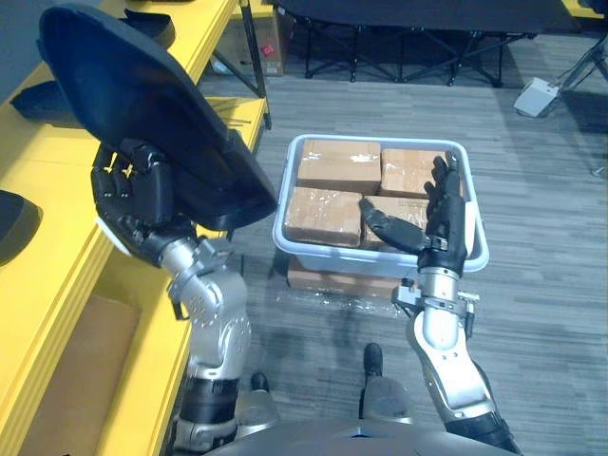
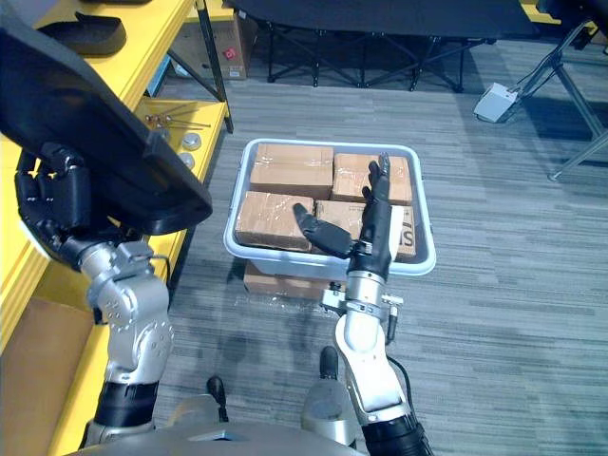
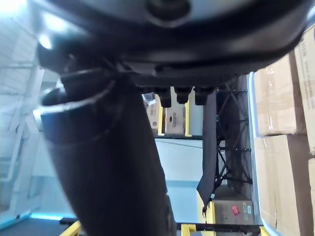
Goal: Walk over and take three plastic housings, then place them on the shelf
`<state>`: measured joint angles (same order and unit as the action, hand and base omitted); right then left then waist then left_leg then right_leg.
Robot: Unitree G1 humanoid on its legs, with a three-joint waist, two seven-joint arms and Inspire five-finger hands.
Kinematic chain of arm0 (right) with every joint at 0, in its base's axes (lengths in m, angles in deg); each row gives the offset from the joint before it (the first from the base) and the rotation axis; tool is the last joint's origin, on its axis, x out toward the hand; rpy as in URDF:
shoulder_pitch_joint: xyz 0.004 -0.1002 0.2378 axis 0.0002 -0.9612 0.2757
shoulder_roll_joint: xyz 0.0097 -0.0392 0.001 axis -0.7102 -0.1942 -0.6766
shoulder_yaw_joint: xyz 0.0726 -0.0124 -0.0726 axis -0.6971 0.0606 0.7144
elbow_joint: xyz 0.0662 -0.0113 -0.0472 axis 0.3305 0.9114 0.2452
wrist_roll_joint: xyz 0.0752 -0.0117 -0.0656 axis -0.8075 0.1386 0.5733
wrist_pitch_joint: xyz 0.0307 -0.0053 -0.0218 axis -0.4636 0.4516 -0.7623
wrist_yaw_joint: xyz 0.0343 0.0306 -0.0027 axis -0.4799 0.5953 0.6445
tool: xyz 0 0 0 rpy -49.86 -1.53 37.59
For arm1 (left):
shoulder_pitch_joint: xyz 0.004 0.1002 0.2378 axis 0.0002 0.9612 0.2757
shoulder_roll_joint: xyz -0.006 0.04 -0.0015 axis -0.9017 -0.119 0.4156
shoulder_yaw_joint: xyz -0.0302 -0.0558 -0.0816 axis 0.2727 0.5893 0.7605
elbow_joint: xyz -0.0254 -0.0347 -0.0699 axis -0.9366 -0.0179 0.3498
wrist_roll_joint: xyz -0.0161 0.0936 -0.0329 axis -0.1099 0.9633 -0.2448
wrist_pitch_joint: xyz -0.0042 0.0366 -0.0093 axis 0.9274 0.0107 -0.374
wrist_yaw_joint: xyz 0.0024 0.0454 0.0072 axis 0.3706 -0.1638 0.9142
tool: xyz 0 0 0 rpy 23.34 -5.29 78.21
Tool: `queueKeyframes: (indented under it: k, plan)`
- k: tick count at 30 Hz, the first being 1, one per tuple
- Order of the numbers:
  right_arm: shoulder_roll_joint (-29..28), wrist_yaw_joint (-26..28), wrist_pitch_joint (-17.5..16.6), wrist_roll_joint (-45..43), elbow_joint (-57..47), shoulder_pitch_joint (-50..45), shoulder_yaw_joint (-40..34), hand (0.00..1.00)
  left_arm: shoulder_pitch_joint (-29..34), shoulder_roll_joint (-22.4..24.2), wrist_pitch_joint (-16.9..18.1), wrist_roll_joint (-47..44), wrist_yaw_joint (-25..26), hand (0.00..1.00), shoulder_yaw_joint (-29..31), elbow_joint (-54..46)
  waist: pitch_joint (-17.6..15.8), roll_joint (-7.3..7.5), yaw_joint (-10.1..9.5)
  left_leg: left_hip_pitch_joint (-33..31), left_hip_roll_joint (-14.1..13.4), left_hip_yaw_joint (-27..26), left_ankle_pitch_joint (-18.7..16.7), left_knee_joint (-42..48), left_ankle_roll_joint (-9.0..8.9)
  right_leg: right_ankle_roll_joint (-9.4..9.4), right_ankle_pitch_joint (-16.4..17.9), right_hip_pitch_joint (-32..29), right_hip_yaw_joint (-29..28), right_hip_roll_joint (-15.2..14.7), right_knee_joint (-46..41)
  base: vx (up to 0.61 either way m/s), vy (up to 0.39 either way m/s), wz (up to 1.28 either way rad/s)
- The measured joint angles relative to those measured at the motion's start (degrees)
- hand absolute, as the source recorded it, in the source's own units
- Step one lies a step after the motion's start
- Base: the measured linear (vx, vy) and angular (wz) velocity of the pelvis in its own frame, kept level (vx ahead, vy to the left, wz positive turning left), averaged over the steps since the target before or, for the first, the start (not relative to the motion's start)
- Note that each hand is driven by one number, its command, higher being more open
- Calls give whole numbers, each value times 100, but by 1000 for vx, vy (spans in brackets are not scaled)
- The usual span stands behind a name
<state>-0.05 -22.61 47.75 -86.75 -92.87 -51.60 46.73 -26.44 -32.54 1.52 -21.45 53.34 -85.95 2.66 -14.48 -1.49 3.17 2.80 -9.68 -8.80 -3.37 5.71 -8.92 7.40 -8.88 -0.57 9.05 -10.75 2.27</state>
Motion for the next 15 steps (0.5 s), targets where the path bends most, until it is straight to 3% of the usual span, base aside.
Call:
queueKeyframes:
  k: [5,9,15]
  plan:
    - [1,138,-195,-748,29,-141,-210,0,893,11,-137,-122,-670,0,261,-474,94,-31,-53,81,0,110,-16,5,-2,14,-3,216,143,0,105,-13,1,11]
    - [-7,248,-381,-896,33,-134,-299,0,1444,3,-312,-511,-1122,0,630,-863,286,-93,-272,84,1,322,-15,6,-3,13,1,417,373,1,204,-2,-5,24]
    - [-176,377,-388,-891,43,-27,-138,0,2006,45,-316,-502,-1342,0,1230,-1313,466,-29,-553,59,18,620,-9,15,21,-5,70,609,676,-9,216,-11,0,24]
